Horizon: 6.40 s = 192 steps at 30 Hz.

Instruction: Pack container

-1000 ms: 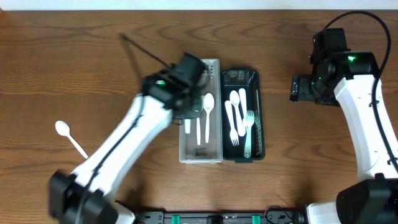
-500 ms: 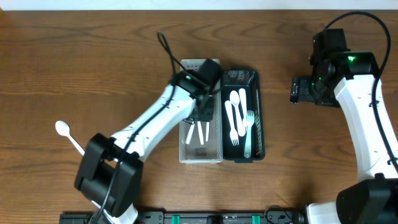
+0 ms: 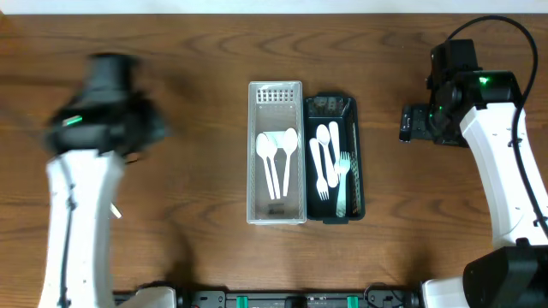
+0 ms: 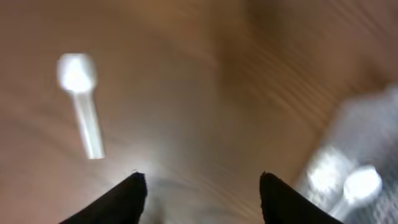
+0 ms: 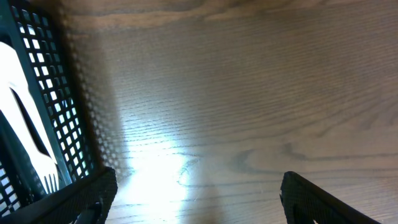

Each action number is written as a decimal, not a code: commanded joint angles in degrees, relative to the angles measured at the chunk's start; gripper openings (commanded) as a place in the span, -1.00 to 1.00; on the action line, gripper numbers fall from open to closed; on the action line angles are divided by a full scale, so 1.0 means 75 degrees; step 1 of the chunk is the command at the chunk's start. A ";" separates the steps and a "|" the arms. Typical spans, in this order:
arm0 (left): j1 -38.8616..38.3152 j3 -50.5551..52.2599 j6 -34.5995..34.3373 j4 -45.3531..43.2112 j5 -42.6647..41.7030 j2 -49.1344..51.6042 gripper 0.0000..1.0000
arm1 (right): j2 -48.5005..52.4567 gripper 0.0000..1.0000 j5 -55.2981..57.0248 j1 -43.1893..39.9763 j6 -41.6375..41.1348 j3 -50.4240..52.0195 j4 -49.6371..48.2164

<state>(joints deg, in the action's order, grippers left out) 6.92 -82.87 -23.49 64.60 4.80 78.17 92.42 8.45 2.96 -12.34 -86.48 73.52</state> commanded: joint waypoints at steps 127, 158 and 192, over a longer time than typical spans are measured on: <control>-0.4820 -0.0058 0.1818 -0.2474 -0.0431 0.2588 0.17 | -0.0026 0.82 0.0047 -0.0061 0.0152 -0.0102 -0.1422; -0.0256 0.1676 0.2215 -0.5403 0.1055 -0.0851 0.96 | -0.1294 0.99 0.1087 -0.0093 0.0831 0.0510 -0.6770; -0.0664 0.8766 0.2212 -0.8419 0.1055 -0.6344 0.96 | -0.5808 0.98 0.1562 0.0219 0.1510 0.8105 -1.1063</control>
<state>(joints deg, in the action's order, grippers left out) 2.13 -16.73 -7.42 1.56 12.23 30.94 53.34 19.31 3.49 -5.06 -25.56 -11.70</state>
